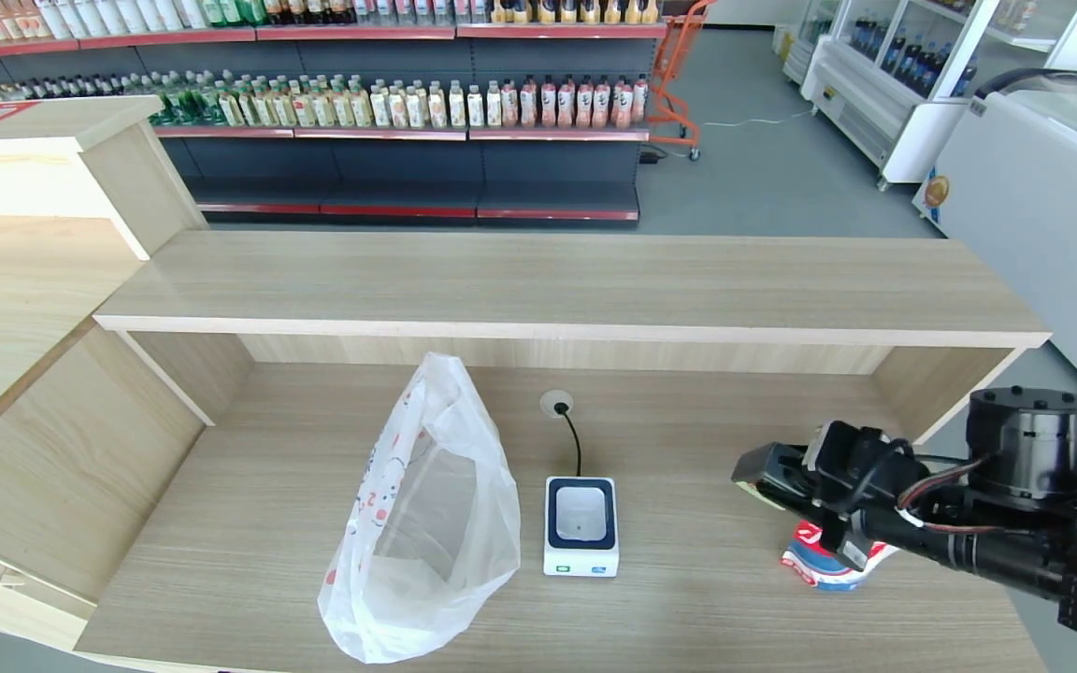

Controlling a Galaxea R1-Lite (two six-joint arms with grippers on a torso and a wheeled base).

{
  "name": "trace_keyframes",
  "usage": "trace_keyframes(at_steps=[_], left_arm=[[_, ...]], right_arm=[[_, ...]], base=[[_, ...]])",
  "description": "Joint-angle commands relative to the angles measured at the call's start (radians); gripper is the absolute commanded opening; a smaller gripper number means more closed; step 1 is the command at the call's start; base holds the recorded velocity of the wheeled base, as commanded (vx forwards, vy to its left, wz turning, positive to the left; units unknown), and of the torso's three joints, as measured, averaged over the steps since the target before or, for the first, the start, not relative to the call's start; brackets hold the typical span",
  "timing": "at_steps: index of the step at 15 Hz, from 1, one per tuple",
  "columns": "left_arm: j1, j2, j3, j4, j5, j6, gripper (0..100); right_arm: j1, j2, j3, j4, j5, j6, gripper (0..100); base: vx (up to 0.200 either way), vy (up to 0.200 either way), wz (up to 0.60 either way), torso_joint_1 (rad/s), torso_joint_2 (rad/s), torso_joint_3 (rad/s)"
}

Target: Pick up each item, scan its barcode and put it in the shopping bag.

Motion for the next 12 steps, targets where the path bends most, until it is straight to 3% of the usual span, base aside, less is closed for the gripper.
trace_keyframes(at_steps=[1,2,3,4,5,7,10,12], left_arm=[[0.000,0.000,0.000,0.000,-0.001,0.000,100],[0.000,0.000,0.000,0.000,-0.001,0.000,100],[0.000,0.000,0.000,0.000,-0.001,0.000,100],[0.000,0.000,0.000,0.000,-0.001,0.000,100],[0.000,0.000,0.000,0.000,0.001,0.000,100],[0.000,0.000,0.000,0.000,-0.001,0.000,100],[0.000,0.000,0.000,0.000,0.001,0.000,100],[0.000,0.000,0.000,0.000,-0.001,0.000,100]], right_arm=[[-0.082,-0.142,0.025,0.021,0.333,-0.439,0],[-0.078,-0.138,0.024,0.081,0.498,-0.793,0],[-0.066,-0.135,0.024,0.136,0.573,-0.962,0],[-0.031,-0.136,0.019,0.394,0.679,-1.359,0],[-0.022,-0.141,-0.005,0.606,0.676,-1.560,0],[0.006,-0.162,-0.013,0.802,0.678,-1.806,0],[0.141,-0.156,-0.045,0.800,0.684,-1.837,0],[0.167,-0.141,-0.048,0.797,0.684,-1.886,0]], base=[[0.000,0.000,0.00,0.000,0.00,0.000],[0.000,0.000,0.00,0.000,0.00,0.000],[0.000,0.000,0.00,0.000,0.00,0.000],[0.000,0.000,0.00,0.000,0.00,0.000],[0.000,0.000,0.00,0.000,0.00,0.000],[0.000,0.000,0.00,0.000,0.00,0.000],[0.000,0.000,0.00,0.000,0.00,0.000],[0.000,0.000,0.00,0.000,0.00,0.000]])
